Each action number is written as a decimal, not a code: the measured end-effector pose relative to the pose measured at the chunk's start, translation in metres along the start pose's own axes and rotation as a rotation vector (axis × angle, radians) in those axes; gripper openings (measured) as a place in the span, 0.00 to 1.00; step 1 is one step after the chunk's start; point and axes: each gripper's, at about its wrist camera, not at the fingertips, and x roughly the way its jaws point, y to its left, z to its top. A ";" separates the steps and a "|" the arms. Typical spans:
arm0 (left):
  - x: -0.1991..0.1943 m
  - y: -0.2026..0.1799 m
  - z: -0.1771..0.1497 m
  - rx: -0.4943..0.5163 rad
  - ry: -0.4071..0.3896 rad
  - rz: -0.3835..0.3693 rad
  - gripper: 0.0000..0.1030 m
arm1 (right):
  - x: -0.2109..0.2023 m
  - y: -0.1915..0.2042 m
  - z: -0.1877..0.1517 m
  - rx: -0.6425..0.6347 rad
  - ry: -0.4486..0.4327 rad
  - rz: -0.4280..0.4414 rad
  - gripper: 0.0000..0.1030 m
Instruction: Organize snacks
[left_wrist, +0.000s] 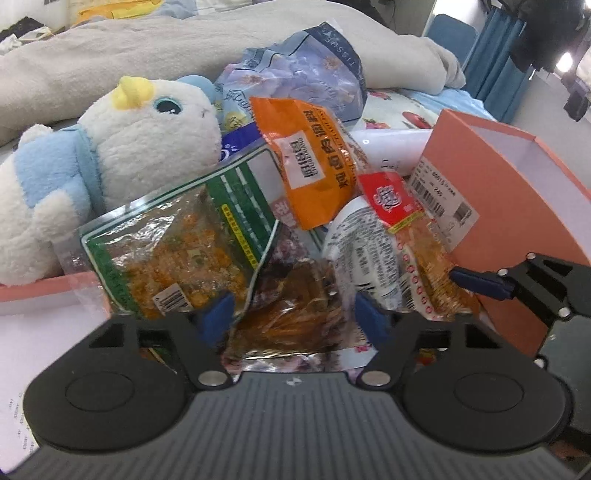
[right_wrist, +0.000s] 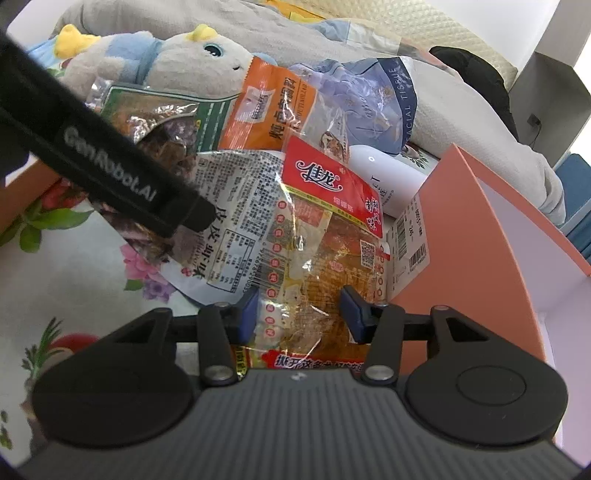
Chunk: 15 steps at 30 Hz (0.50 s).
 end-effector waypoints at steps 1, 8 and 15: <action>0.000 0.000 0.000 0.000 -0.003 0.000 0.67 | 0.000 0.000 0.000 -0.003 -0.001 0.000 0.46; -0.011 -0.005 -0.004 -0.010 -0.022 -0.002 0.47 | -0.010 -0.002 0.000 0.008 -0.008 0.006 0.32; -0.037 -0.005 -0.012 -0.069 -0.052 0.029 0.45 | -0.029 -0.004 0.002 -0.006 -0.051 -0.017 0.23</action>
